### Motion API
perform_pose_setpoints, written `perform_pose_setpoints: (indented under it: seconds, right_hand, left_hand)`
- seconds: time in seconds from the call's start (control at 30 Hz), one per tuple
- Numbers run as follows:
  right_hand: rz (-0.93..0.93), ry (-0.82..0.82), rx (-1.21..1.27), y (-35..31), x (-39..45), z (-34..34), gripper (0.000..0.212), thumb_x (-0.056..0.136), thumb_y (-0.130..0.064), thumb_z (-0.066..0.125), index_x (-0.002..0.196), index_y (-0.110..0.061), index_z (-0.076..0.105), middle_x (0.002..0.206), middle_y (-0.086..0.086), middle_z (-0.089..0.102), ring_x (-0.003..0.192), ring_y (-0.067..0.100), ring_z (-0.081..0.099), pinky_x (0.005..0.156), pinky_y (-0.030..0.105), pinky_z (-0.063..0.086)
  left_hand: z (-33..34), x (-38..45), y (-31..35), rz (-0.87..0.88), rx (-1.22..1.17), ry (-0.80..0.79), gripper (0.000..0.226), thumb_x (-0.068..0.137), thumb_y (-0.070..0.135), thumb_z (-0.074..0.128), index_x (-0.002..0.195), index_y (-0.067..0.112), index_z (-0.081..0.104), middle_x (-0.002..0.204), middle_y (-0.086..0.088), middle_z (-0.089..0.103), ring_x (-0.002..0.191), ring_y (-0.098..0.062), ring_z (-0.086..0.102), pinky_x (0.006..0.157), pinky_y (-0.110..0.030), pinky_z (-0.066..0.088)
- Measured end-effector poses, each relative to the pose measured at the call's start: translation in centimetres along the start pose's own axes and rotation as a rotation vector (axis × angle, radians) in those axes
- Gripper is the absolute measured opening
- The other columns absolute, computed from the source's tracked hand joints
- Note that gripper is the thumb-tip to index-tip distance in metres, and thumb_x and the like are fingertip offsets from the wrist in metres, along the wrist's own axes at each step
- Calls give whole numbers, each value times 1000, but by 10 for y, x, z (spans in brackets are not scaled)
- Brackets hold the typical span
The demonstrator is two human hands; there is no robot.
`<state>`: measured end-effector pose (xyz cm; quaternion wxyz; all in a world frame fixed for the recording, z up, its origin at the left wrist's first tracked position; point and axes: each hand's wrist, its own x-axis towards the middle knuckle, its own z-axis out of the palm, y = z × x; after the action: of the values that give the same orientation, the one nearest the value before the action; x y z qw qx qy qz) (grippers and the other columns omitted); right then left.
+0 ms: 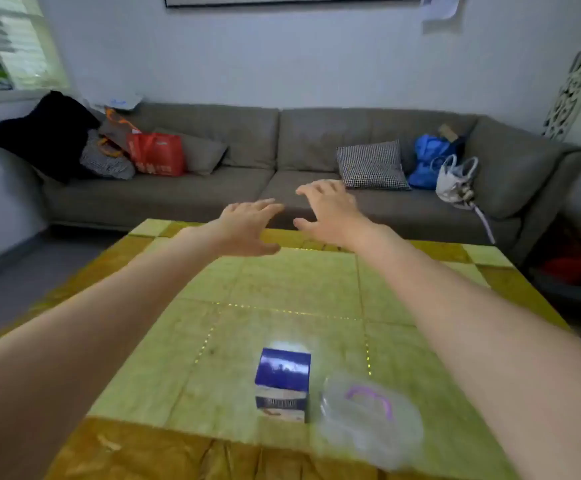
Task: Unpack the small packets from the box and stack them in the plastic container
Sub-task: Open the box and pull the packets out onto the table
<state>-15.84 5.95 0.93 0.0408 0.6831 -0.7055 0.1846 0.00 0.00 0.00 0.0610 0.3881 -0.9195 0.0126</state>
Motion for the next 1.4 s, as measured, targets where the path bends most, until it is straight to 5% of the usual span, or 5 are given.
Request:
perform_pose_setpoints:
  seconds: [0.13, 0.5, 0.9, 1.23, 1.4]
  right_hand:
    - [7, -186, -72, 3, -49, 74, 53, 86, -37, 55, 134, -20, 42, 140, 10, 38, 134, 31, 24, 105, 43, 30]
    - [90, -364, 1, -17, -188, 129, 53, 85, -35, 60, 131, -14, 44, 137, 8, 48, 126, 29, 44, 104, 44, 37]
    - [46, -242, 125, -22, -151, 167, 44, 75, -25, 74, 111, -10, 55, 114, 7, 60, 100, 22, 56, 84, 34, 48]
    - [72, -402, 317, -21, -135, 143, 27, 84, -27, 66, 106, -11, 62, 107, 6, 61, 95, 20, 60, 69, 23, 53]
    - [381, -80, 430, -25, -136, 154, 38, 92, -27, 51, 119, -1, 47, 120, 18, 55, 98, 36, 61, 80, 42, 55]
  left_hand:
    - [79, -47, 7, -45, -102, -167, 78, 86, 37, 60, 147, 18, 15, 154, -3, 19, 140, -21, 26, 112, -30, 25]
    - [152, -148, 33, -94, -115, -146, 86, 80, 31, 70, 146, 18, 17, 152, -4, 27, 135, -25, 35, 103, -38, 38]
    - [199, -129, 22, -190, -532, -63, 74, 83, 26, 67, 143, 14, 25, 143, -5, 37, 120, -21, 47, 90, -35, 48]
    - [206, -137, 13, -213, -661, 68, 68, 77, 23, 72, 135, 15, 37, 134, -4, 44, 98, -14, 46, 76, -27, 43]
    - [202, -148, 15, -182, -811, 7, 83, 73, 22, 77, 140, 17, 28, 127, 1, 48, 101, -14, 46, 79, -27, 41]
